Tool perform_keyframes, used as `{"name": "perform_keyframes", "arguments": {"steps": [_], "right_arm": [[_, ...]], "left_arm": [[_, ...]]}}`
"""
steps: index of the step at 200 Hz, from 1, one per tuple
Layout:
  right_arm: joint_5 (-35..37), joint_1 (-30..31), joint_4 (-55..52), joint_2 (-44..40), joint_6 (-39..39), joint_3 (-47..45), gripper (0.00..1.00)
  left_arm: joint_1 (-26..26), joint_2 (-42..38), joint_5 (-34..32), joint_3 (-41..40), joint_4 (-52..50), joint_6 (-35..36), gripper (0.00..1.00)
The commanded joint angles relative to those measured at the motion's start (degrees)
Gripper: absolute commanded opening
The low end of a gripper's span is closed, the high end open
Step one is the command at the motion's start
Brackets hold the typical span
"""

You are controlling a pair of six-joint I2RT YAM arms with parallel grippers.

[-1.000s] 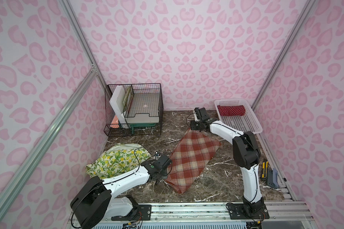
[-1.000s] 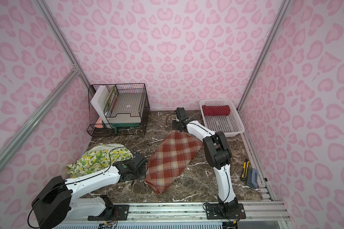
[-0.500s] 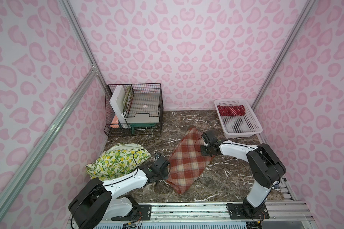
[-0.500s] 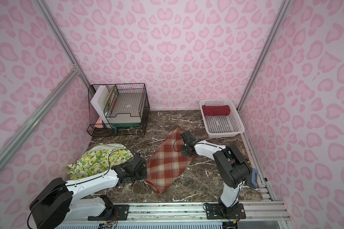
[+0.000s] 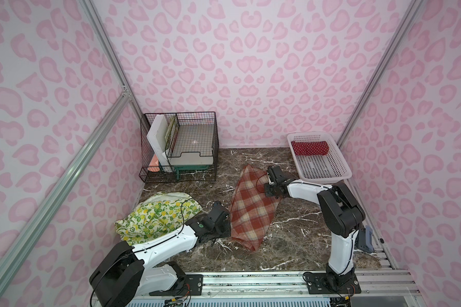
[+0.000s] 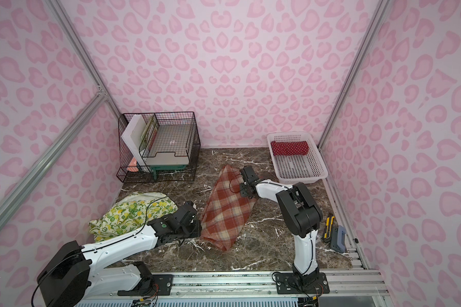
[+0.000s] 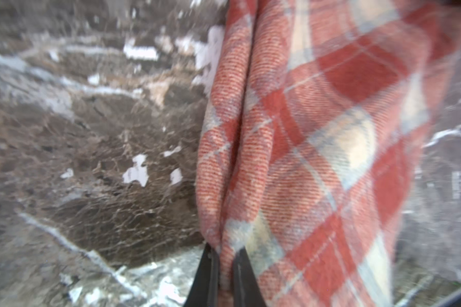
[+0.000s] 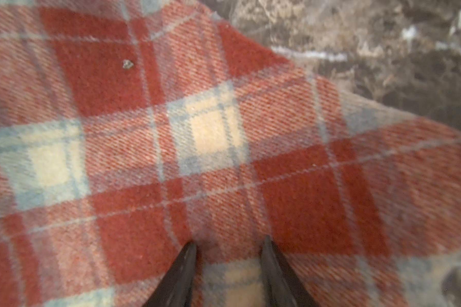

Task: Roll up the skirts
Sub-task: Adjust the skirt at the center of the board.

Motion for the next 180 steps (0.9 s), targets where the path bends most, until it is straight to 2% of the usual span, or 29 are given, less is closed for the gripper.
{"name": "perform_keyframes", "arguments": {"steps": [1, 31, 66, 86, 118, 146, 164, 180], "right_arm": [[0.03, -0.60, -9.54, 2.33, -1.40, 1.91, 0.45], [2.09, 0.94, -10.71, -2.46, -0.81, 0.12, 0.49], [8.15, 8.07, -13.50, -16.29, -0.11, -8.96, 0.59], [12.10, 15.68, -16.25, -24.69, -0.09, -14.06, 0.67], [16.55, 31.28, -21.00, -33.34, 1.79, -18.17, 0.69], [21.20, 47.50, -10.11, -39.99, 5.09, -25.96, 0.75], [22.18, 53.01, -2.86, -41.74, 7.07, -30.62, 0.79], [24.51, 56.64, -0.03, -40.06, 7.43, -31.85, 0.81]], "left_arm": [[-0.28, -0.27, 0.67, 2.13, -9.06, -2.45, 0.00], [-0.83, 1.49, 0.00, 3.72, -11.81, -6.01, 0.00], [-0.98, 0.63, -1.37, 3.54, -12.57, -8.94, 0.00], [-1.19, 0.19, -1.73, 3.41, -12.18, -9.83, 0.00], [-1.58, 0.91, -2.17, 3.90, -11.87, -10.54, 0.00], [-1.57, 1.01, -2.35, 3.56, -11.44, -11.98, 0.00], [-1.54, 0.51, -1.62, 2.84, -10.51, -13.29, 0.00], [-1.60, -0.21, 0.07, 2.25, -8.80, -14.56, 0.00]]}}
